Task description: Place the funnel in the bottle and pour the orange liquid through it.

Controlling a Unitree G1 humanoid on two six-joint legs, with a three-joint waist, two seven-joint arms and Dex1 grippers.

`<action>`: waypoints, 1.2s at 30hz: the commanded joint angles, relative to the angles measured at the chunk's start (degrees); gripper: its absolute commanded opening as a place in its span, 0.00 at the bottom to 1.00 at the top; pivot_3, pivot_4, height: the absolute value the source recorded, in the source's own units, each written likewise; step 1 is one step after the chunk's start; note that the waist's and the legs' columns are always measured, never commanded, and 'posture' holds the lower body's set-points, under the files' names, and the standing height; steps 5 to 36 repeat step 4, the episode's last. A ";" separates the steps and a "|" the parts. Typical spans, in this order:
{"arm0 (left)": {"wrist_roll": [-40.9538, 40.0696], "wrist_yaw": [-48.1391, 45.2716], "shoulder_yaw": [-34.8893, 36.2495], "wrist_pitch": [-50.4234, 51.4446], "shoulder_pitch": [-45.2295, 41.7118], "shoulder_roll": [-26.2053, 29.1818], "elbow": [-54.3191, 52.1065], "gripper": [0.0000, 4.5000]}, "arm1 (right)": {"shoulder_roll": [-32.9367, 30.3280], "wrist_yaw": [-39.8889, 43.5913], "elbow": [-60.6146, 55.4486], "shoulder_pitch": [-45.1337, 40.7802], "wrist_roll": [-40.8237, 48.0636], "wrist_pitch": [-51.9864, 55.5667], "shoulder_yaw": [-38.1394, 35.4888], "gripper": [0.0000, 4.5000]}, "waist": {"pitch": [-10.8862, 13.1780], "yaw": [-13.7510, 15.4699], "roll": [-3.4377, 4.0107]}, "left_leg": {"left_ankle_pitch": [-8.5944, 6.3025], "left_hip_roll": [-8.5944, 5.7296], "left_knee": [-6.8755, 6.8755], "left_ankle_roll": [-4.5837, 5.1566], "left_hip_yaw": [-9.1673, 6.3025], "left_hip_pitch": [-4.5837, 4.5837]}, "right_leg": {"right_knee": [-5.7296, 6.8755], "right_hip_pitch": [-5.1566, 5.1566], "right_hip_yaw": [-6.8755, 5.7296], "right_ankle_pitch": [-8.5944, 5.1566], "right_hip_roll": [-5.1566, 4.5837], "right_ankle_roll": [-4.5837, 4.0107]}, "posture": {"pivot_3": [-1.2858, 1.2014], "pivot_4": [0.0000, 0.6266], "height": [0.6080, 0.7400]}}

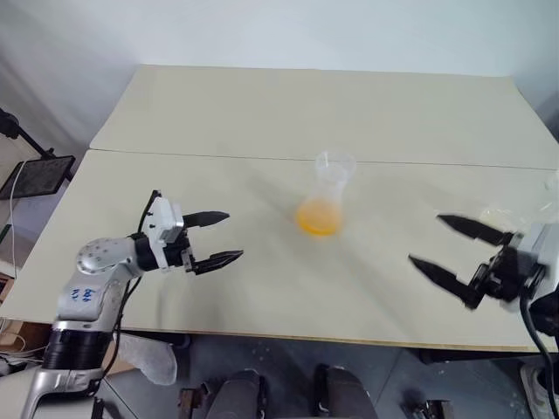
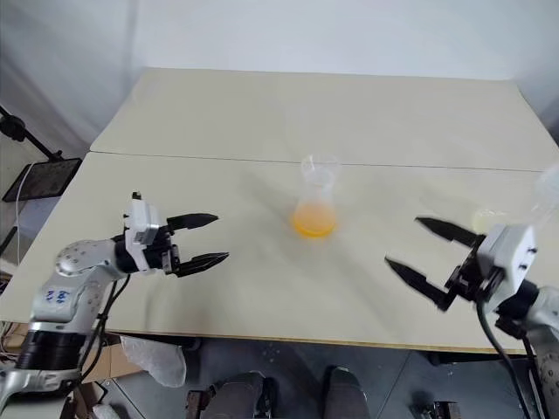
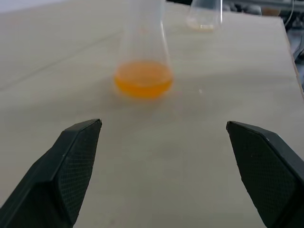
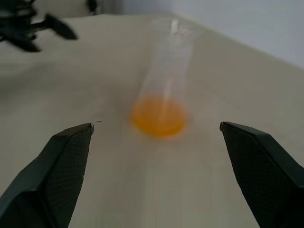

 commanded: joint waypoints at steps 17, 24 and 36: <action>0.58 3.08 3.68 -3.52 4.71 -0.09 -4.83 1.00 | -0.87 7.97 7.17 -0.54 -3.98 -7.86 0.08 0.99 | 0.01 0.18 -0.01 | -0.01 0.00 0.00 -0.01 -0.03 -0.01 | -0.05 0.01 0.00 0.00 -0.19 0.00 | 0.52 0.24 1.00; 0.58 3.08 3.68 -3.52 4.71 -0.09 -4.83 1.00 | -0.87 7.97 7.17 -0.54 -3.98 -7.86 0.08 0.99 | 0.01 0.18 -0.01 | -0.01 0.00 0.00 -0.01 -0.03 -0.01 | -0.05 0.01 0.00 0.00 -0.19 0.00 | 0.52 0.24 1.00; 0.58 3.08 3.68 -3.52 4.71 -0.09 -4.83 1.00 | -0.87 7.97 7.17 -0.54 -3.98 -7.86 0.08 0.99 | 0.01 0.18 -0.01 | -0.01 0.00 0.00 -0.01 -0.03 -0.01 | -0.05 0.01 0.00 0.00 -0.19 0.00 | 0.52 0.24 1.00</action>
